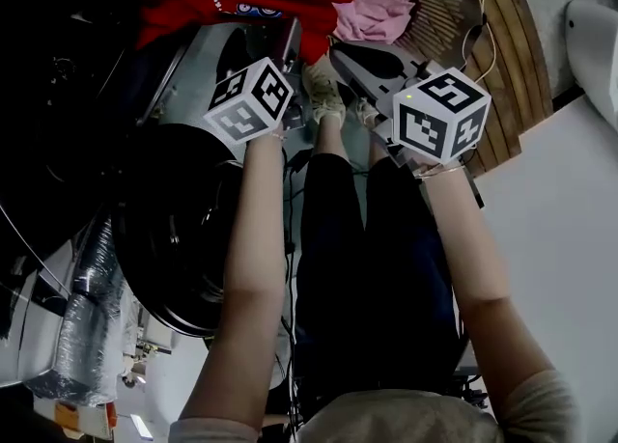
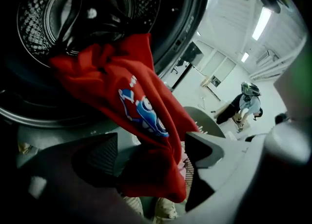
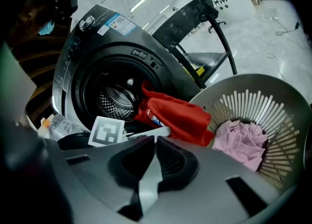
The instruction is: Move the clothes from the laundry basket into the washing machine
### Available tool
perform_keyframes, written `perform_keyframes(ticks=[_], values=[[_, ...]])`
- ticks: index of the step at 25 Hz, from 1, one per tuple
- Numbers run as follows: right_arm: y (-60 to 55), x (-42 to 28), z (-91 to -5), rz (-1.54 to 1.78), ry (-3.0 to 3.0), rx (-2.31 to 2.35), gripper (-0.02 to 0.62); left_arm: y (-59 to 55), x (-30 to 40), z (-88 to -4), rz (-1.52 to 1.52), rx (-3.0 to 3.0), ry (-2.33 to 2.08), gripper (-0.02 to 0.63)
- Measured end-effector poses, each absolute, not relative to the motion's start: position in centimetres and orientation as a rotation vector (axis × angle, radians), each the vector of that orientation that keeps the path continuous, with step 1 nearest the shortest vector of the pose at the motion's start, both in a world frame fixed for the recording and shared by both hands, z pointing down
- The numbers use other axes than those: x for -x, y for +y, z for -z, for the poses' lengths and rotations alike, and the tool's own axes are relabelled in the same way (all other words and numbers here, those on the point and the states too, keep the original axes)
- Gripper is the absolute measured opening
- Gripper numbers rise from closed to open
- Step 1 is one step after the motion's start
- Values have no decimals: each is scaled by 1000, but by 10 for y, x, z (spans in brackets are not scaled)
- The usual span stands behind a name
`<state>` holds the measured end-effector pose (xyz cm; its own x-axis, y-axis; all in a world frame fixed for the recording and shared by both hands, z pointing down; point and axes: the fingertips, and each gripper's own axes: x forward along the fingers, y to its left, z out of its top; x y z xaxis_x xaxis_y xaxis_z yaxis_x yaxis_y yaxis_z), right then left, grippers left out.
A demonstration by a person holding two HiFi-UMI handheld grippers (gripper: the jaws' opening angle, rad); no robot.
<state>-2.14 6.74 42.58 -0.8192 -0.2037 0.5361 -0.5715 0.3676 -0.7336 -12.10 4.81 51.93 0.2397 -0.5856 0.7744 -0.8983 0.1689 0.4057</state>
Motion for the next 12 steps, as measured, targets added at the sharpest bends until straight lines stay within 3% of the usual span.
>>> perform_keyframes(ticks=[4, 5, 6, 10, 12], values=[[76, 18, -433, -1450, -2255, -674, 21, 43, 100, -554, -436, -1515, -1365, 410], [78, 17, -433, -1453, -2252, -671, 21, 40, 98, -559, -435, -1521, -1357, 386], [79, 16, -434, -1451, -2251, -668, 21, 37, 98, -561, -442, -1527, -1356, 279], [80, 11, -433, -1430, -2249, -684, 21, 33, 100, -546, -517, -1565, -1396, 239], [79, 11, -432, -1431, -2250, -696, 21, 33, 108, -530, -500, -1569, -1442, 177]])
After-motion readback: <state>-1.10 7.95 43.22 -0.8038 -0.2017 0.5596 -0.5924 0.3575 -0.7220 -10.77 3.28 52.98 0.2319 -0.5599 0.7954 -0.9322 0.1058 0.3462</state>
